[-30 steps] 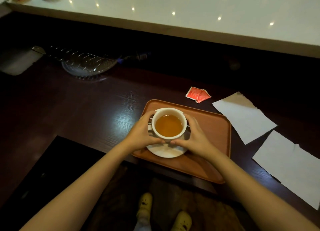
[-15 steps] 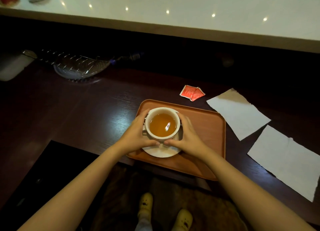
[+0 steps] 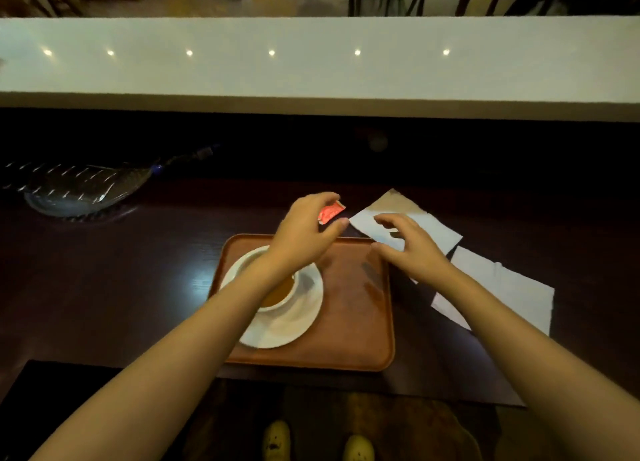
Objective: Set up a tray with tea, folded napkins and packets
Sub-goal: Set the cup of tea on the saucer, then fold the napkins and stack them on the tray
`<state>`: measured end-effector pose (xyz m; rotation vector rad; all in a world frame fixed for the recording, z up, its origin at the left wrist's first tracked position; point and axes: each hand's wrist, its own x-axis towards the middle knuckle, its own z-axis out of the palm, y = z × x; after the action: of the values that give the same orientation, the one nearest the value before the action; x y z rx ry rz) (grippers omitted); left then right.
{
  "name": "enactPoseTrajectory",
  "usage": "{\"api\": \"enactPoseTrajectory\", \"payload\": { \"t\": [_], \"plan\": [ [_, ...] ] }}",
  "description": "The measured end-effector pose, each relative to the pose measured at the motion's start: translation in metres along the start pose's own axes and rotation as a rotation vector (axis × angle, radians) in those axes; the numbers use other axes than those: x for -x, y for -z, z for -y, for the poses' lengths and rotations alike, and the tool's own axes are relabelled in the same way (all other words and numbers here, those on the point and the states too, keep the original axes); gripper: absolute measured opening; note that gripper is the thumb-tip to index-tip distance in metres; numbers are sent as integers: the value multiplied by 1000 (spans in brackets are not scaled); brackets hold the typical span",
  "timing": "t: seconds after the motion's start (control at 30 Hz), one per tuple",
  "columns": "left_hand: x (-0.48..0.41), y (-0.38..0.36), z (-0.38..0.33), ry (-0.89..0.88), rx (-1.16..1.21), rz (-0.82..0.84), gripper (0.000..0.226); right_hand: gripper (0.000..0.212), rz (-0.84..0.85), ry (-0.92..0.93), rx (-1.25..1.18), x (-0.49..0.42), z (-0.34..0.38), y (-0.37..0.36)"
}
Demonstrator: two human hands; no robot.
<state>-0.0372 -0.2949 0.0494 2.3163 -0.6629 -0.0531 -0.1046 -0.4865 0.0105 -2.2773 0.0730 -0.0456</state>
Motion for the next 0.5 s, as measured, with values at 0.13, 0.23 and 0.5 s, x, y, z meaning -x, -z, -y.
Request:
{"api": "enactPoseTrajectory", "payload": {
  "t": [0.13, 0.23, 0.5],
  "plan": [
    [-18, -52, -23, -43, -58, 152, 40, 37, -49, -43, 190, 4, -39, 32],
    [-21, -94, -35, -63, -181, 268, 45, 37, -19, -106, 337, 11, -71, 47],
    [-21, -164, -42, -148, -494, 266, 45, 26, 49, -56, 504, 5, -114, 50]
  ]
}}
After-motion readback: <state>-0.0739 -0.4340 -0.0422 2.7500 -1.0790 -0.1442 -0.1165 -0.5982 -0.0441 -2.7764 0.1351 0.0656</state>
